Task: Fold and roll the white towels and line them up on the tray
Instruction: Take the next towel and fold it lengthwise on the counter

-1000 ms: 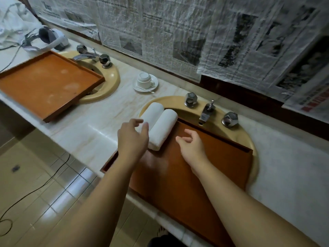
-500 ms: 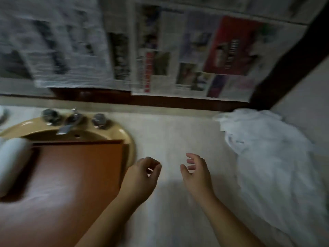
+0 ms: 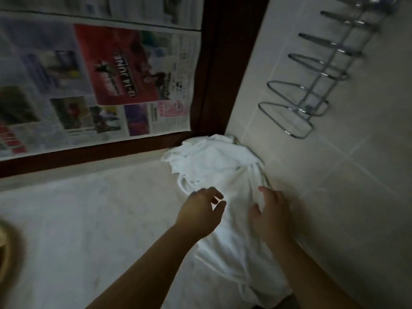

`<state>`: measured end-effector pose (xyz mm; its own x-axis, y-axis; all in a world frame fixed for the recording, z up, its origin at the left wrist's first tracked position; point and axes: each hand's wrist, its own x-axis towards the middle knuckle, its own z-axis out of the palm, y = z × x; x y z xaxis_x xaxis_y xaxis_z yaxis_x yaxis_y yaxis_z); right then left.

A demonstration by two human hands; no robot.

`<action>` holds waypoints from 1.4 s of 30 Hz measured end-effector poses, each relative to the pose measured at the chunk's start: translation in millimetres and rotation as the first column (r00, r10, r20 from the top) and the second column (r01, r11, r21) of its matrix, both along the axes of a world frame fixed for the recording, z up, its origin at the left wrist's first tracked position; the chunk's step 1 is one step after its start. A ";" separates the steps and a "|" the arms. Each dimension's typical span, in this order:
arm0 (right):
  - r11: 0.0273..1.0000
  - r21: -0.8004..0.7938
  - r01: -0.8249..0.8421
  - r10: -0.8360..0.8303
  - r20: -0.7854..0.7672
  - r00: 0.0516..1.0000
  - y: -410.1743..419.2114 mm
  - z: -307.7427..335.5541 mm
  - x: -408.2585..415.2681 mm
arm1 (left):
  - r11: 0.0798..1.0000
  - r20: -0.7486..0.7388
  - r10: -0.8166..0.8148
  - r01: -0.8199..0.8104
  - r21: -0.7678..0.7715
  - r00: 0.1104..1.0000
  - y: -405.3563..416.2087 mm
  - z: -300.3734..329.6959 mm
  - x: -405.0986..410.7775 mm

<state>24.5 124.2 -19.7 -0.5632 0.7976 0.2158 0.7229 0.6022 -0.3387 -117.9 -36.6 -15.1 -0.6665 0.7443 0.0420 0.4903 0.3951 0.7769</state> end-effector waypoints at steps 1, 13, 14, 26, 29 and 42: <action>1.000 -0.023 -0.001 0.002 0.025 1.000 13.8 -0.4 -0.7 | 1.000 -0.042 -0.015 0.014 -0.025 0.999 17.2 0.3 -4.1; 0.961 0.170 -0.219 0.171 0.257 0.951 108.1 15.0 -98.4 | 0.947 -0.360 -0.083 -0.039 -0.318 0.929 166.5 -17.7 -78.3; 0.960 0.185 -0.210 0.144 0.315 0.938 114.0 15.7 -104.6 | 0.940 -0.362 -0.099 -0.032 -0.340 0.927 172.7 -23.9 -82.6; 0.898 0.364 -0.249 0.265 0.007 0.964 112.0 13.3 -109.0 | 0.981 -0.241 0.173 -0.188 -0.040 0.955 157.9 -33.2 -88.3; 0.877 0.406 -0.257 0.345 -0.159 0.925 82.7 29.7 -99.4 | 0.948 -0.160 0.307 -0.286 0.139 0.938 123.9 -6.8 -86.2; 0.805 0.120 -0.581 0.584 -0.337 0.739 -58.2 196.7 -58.2 | 0.988 -0.552 0.151 -0.147 0.052 0.820 -136.3 172.0 -80.1</action>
